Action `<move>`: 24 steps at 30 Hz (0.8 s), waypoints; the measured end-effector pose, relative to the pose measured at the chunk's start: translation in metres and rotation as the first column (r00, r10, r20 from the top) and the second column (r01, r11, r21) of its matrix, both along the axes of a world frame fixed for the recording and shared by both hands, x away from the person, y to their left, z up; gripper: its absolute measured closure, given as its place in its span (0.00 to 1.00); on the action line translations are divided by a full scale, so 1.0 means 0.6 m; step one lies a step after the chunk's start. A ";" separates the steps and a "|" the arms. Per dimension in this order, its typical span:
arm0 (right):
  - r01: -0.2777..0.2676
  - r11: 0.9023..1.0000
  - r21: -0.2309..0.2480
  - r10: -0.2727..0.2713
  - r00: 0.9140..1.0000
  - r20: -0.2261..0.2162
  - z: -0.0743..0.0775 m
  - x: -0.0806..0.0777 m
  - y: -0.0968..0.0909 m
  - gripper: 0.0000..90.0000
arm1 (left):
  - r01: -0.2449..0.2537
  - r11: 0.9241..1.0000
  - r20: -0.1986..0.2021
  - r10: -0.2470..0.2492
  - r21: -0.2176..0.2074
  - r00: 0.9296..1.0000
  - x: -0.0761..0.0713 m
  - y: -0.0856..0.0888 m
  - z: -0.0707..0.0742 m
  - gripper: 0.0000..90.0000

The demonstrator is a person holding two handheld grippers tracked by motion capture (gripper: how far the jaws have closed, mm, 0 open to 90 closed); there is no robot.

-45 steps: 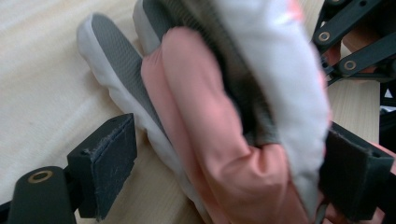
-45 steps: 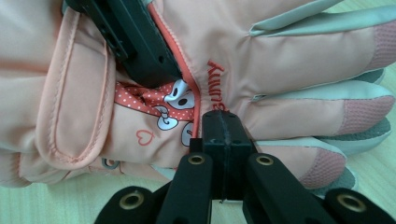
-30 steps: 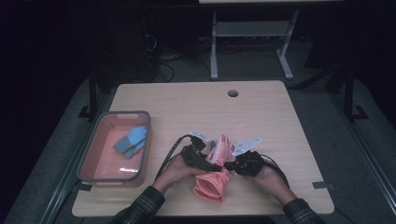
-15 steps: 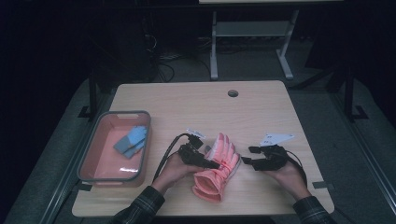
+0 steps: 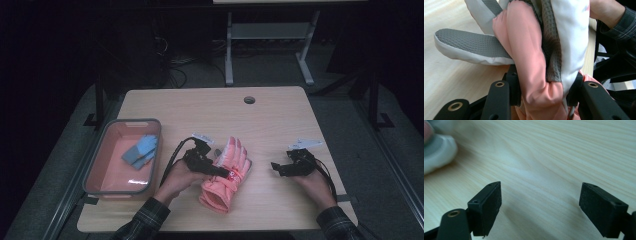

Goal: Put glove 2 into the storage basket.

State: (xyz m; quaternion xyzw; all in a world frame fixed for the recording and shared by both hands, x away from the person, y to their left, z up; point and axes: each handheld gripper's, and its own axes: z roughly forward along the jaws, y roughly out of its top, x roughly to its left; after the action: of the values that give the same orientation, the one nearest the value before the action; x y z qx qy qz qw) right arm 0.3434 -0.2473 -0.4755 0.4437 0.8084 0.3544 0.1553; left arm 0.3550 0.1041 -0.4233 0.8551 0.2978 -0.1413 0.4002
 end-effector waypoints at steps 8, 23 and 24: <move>0.004 1.000 -0.014 -0.003 1.000 0.025 -0.011 0.000 0.005 0.15 | -0.022 1.000 0.037 0.022 0.002 0.999 0.002 0.028 0.041 0.65; 0.004 1.000 -0.015 -0.004 1.000 0.028 -0.012 0.000 0.005 0.15 | -0.109 0.994 0.057 0.110 -0.006 0.992 0.015 0.121 0.128 0.64; 0.004 1.000 -0.014 -0.004 1.000 0.028 -0.012 0.000 0.005 0.15 | -0.119 0.993 0.056 0.119 -0.010 0.991 0.016 0.132 0.133 0.64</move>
State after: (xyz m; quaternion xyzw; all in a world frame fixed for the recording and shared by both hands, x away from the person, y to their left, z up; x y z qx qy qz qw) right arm 0.3435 -0.2442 -0.4824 0.4392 0.8078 0.3544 0.1704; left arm 0.3647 0.1832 -0.3432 0.8381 0.3364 -0.0942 0.4191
